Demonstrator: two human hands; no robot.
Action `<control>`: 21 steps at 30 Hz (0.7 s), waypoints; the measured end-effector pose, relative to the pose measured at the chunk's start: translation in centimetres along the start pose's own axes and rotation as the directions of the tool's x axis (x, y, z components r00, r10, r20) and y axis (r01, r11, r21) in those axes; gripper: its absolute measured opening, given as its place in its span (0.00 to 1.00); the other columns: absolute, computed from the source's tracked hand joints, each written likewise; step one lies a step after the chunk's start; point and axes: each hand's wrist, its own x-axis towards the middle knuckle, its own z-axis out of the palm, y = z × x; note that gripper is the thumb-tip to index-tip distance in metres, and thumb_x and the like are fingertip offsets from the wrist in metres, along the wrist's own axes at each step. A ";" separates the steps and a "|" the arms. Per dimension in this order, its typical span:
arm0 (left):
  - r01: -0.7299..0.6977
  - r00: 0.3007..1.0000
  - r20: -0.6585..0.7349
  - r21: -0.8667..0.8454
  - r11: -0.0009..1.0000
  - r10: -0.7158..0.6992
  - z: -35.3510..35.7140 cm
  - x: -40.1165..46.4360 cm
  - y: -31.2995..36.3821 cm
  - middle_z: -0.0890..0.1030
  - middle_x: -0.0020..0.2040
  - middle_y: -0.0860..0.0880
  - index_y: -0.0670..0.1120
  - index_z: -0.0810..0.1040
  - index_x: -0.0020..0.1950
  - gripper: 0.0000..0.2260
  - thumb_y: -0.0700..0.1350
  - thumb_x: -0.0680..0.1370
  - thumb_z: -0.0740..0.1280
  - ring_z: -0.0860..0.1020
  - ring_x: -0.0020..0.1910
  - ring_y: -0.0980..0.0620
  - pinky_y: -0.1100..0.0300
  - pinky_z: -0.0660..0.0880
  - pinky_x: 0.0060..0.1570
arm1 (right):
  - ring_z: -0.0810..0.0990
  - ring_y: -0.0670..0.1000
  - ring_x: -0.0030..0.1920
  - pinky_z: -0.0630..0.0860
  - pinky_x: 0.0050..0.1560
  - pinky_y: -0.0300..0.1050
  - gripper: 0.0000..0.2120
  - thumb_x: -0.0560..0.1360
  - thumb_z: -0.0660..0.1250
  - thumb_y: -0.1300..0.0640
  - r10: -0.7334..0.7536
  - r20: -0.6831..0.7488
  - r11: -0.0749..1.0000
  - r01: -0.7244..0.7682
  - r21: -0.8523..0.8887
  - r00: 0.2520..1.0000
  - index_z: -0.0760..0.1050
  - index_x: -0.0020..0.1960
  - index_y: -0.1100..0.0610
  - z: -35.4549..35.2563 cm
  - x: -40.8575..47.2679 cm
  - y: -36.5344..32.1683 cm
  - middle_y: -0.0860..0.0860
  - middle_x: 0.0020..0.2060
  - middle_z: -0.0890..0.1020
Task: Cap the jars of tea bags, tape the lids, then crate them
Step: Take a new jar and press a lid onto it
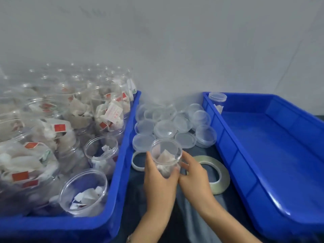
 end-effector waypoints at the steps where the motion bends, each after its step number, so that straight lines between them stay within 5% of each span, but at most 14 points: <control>1: -0.002 1.000 0.020 0.024 1.000 0.001 0.3 0.3 -0.5 0.76 0.64 0.54 0.52 0.65 0.72 0.34 0.45 0.69 0.75 0.76 0.60 0.54 0.59 0.73 0.57 | 0.81 0.40 0.46 0.79 0.46 0.40 0.21 0.69 0.61 0.69 0.026 -0.011 1.000 -0.026 -0.015 1.000 0.76 0.50 0.44 -0.1 0.2 0.6 0.39 0.43 0.83; 6: -0.062 0.998 0.030 0.136 0.989 0.058 1.6 1.6 -2.5 0.74 0.66 0.51 0.51 0.62 0.73 0.41 0.53 0.64 0.78 0.74 0.63 0.49 0.50 0.74 0.58 | 0.81 0.48 0.48 0.79 0.49 0.49 0.22 0.68 0.58 0.67 0.118 -0.076 0.991 -0.123 -0.062 0.990 0.73 0.43 0.39 -0.4 1.3 2.5 0.40 0.39 0.82; 12: -0.030 0.999 -0.027 0.122 0.992 0.033 2.2 3.2 -4.4 0.75 0.64 0.42 0.47 0.61 0.69 0.45 0.50 0.59 0.81 0.77 0.58 0.40 0.50 0.75 0.51 | 0.80 0.50 0.46 0.75 0.45 0.42 0.14 0.67 0.61 0.61 0.067 0.013 0.964 -0.061 -0.258 0.998 0.74 0.49 0.48 -1.8 4.7 4.2 0.46 0.46 0.81; 15: -0.090 0.995 -0.014 0.175 0.980 0.094 2.1 3.6 -5.3 0.74 0.64 0.39 0.44 0.60 0.69 0.45 0.47 0.59 0.82 0.77 0.56 0.38 0.50 0.74 0.49 | 0.76 0.57 0.58 0.71 0.53 0.47 0.19 0.73 0.58 0.63 0.004 0.166 0.826 0.090 -0.556 0.986 0.74 0.62 0.53 -2.6 8.1 4.8 0.54 0.59 0.78; 18: -0.136 0.990 -0.021 0.173 0.976 0.141 2.2 4.0 -5.9 0.74 0.63 0.38 0.42 0.61 0.68 0.45 0.45 0.58 0.82 0.77 0.56 0.38 0.49 0.74 0.50 | 0.67 0.56 0.68 0.67 0.64 0.50 0.23 0.79 0.57 0.57 0.001 0.361 0.625 0.281 -0.728 0.933 0.61 0.74 0.50 -2.1 10.5 6.1 0.51 0.72 0.65; 21: -0.162 0.986 -0.026 0.147 0.976 0.168 2.2 4.3 -6.1 0.75 0.59 0.43 0.43 0.61 0.66 0.45 0.46 0.56 0.82 0.77 0.54 0.42 0.51 0.75 0.48 | 0.64 0.55 0.69 0.65 0.63 0.50 0.20 0.80 0.56 0.53 0.011 0.463 0.394 0.422 -0.817 0.886 0.64 0.72 0.52 -0.7 11.7 7.2 0.53 0.71 0.65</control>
